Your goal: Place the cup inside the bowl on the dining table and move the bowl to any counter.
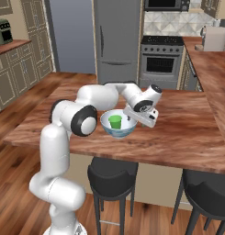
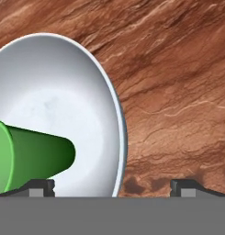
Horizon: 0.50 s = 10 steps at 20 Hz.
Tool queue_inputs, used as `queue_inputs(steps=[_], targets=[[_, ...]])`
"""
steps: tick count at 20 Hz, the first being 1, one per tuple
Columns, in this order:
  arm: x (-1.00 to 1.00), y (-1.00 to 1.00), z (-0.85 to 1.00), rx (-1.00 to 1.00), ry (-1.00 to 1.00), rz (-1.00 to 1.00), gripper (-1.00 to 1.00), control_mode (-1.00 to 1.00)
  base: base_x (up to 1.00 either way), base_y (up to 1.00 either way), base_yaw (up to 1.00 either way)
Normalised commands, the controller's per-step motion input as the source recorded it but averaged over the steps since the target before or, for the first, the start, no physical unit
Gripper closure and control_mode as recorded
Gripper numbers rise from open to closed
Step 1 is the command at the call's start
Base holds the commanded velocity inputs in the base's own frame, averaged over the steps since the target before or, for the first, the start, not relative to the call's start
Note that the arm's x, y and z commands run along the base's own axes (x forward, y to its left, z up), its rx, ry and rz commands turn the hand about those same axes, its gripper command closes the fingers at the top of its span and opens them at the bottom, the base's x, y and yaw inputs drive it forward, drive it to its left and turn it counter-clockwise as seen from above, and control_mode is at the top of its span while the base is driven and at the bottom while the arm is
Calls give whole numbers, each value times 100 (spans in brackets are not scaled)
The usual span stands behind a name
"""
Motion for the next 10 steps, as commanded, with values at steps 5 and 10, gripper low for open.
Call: queue_inputs(steps=[5,10], targets=[[0,0,-9,0,0,0,-100,-100,0,0,0],[0,0,-12,0,0,0,-100,-100,0,0,0]])
